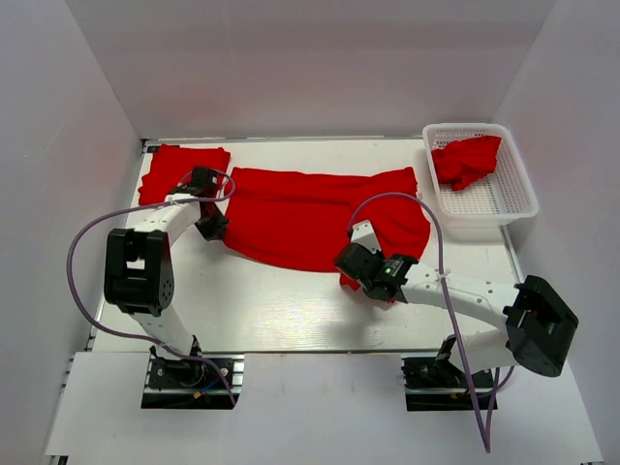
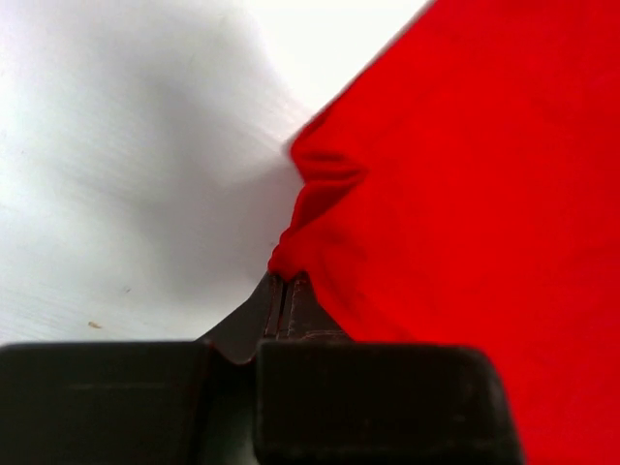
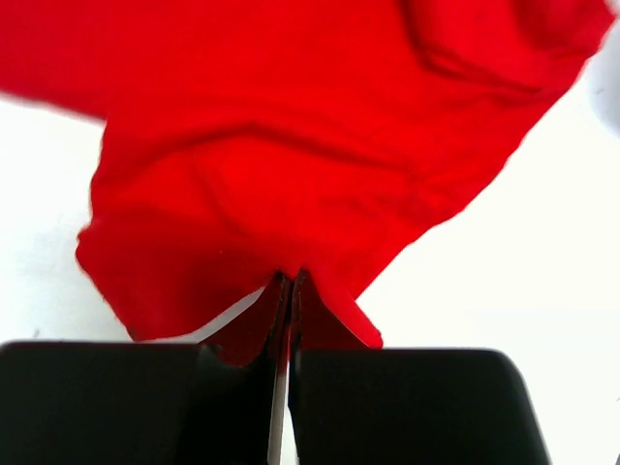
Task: Fold and stack the t-shirts
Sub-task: Grap the side of the flattened tshirt closest away from the robot with both arms, then fold the other side of the tshirt into a rectangle
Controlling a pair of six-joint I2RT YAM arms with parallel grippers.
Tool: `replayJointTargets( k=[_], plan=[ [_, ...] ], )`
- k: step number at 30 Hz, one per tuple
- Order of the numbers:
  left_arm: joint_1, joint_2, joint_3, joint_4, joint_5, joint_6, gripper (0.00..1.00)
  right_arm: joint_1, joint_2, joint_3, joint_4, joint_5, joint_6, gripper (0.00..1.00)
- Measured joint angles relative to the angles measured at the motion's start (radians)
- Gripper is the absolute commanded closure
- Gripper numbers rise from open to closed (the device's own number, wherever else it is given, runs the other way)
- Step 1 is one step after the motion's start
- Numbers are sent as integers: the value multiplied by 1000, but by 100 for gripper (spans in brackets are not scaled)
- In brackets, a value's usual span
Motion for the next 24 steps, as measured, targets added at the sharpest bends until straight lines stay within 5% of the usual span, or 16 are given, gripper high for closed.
replayJointTargets(
  k=[24],
  plan=[
    [0, 181, 259, -84, 12, 27, 100, -319, 111, 163, 339, 61, -355, 100]
  ],
)
